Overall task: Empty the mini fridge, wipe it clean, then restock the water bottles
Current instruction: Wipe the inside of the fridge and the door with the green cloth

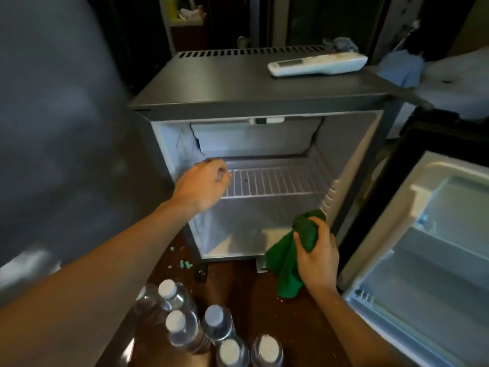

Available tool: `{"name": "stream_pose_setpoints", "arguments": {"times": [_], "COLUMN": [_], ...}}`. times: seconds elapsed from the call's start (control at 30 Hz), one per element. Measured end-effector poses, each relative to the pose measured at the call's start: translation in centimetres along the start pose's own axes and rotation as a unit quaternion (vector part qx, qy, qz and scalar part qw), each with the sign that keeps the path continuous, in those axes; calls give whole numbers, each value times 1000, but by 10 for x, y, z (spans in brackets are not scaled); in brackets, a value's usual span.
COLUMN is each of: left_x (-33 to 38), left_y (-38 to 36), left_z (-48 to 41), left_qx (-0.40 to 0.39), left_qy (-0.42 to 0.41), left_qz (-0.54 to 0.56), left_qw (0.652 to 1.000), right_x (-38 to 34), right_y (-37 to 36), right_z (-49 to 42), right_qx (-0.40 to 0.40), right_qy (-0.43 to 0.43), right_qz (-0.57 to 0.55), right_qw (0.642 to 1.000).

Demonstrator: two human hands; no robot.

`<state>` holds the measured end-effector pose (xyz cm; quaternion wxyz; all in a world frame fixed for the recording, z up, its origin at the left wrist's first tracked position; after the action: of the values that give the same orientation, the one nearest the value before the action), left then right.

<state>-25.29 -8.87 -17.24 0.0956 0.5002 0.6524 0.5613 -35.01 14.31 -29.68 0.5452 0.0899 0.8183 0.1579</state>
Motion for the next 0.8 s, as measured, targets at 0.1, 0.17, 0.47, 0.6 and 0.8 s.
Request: {"name": "stream_pose_setpoints", "arguments": {"times": [0.1, 0.17, 0.47, 0.6, 0.8], "left_x": [-2, -7, -54, -56, -54], "left_y": [-34, -60, -119, -121, -122], "left_z": [-28, -41, -62, -65, -64], "left_qx": [-71, -120, -120, -109, -100], "left_qy": [-4, -13, -126, -131, -130], "left_qz": [-44, -80, -180, -170, -170], "left_qw": [997, 989, 968, 971, 972], "right_x": [19, 27, 84, 101, 94], "right_y": [-23, -42, -142, -175, -174], "right_z": [-24, -37, -35, -41, -34], "right_qx": [-32, -42, -126, -275, -323], "right_qy": [1, -16, 64, 47, 148], "right_qz": [61, 49, 217, 320, 362], "right_qw": [998, 998, 966, 905, 862]}}
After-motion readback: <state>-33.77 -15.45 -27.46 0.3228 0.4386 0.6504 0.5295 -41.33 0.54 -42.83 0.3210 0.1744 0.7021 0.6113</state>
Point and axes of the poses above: each hand's wrist, its own z-axis away from the middle knuckle, its own y-axis out of the back of the hand, x = y × z, the point moved 3 cm from there along -z, towards the middle knuckle, and after that the axes turned 12 degrees about x, right-handed, at the moved point
